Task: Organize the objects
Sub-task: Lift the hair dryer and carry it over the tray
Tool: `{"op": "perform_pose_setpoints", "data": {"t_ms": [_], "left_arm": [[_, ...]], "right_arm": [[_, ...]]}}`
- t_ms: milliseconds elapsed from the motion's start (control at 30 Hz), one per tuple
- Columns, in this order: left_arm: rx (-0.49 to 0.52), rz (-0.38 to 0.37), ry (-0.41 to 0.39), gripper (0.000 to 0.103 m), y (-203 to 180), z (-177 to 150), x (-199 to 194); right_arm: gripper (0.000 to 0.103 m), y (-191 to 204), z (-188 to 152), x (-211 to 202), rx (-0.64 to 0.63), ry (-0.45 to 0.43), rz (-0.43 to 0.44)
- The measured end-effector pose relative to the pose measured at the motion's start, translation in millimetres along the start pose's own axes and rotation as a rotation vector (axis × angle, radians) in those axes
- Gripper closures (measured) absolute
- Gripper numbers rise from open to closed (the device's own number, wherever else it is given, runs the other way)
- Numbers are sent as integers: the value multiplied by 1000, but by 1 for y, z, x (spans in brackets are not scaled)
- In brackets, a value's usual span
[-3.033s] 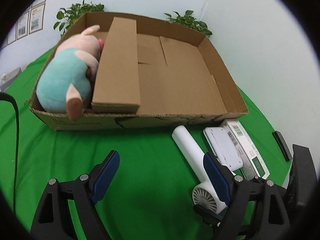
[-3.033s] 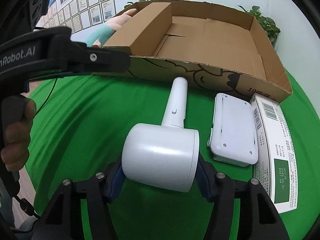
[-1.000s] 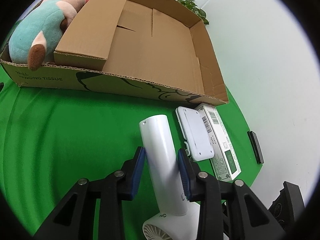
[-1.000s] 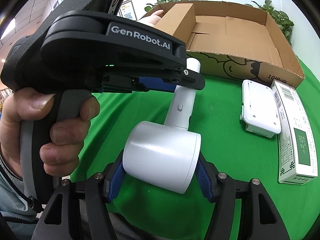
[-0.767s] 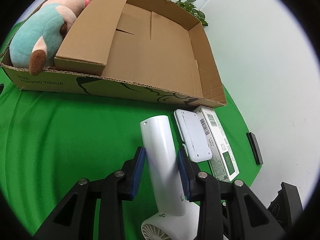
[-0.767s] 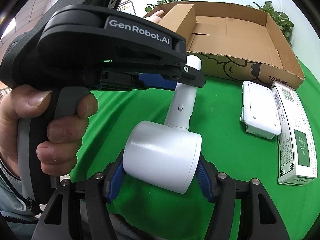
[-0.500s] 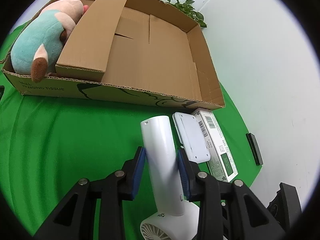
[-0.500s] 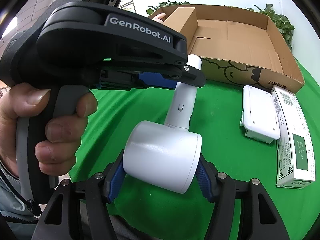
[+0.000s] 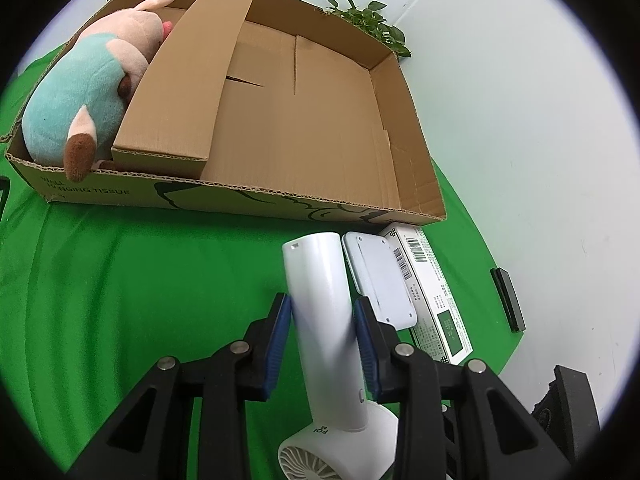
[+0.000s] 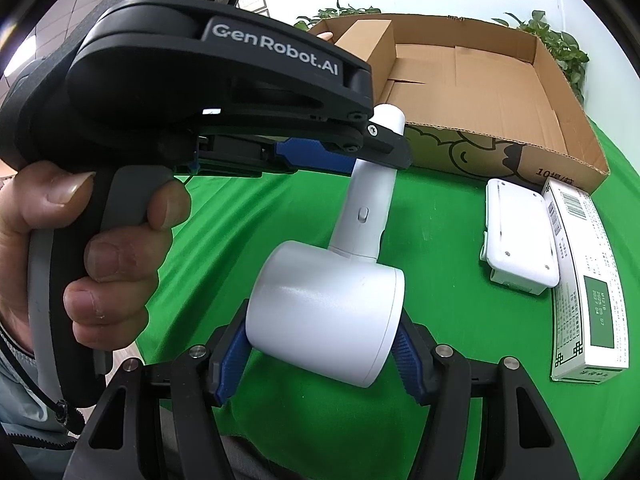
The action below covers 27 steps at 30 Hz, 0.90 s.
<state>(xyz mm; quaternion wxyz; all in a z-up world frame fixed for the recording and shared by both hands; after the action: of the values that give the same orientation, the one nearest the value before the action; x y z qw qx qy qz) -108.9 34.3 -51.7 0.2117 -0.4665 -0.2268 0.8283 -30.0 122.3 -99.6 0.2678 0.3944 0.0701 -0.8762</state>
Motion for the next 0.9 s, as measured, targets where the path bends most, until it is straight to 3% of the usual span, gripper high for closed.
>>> {"op": "perform_pose_setpoints", "data": {"t_ms": [900], "left_arm": [[19, 4, -15, 72, -2, 7, -3]], "right_arm": [[42, 2, 7, 0, 20, -6, 22]]}}
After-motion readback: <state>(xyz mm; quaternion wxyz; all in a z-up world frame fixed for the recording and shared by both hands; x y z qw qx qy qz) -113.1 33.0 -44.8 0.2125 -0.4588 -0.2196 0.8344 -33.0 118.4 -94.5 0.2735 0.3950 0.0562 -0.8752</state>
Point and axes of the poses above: each gripper's, at about its wrist camera, not at the fingertips, and x roughly the way its jaws point, y to its left, z to its top, the point moved 1 cm from there along x, roughly the way its jaws point, and after that the axes turned 8 degrees about -x, right-handed, at the moved point
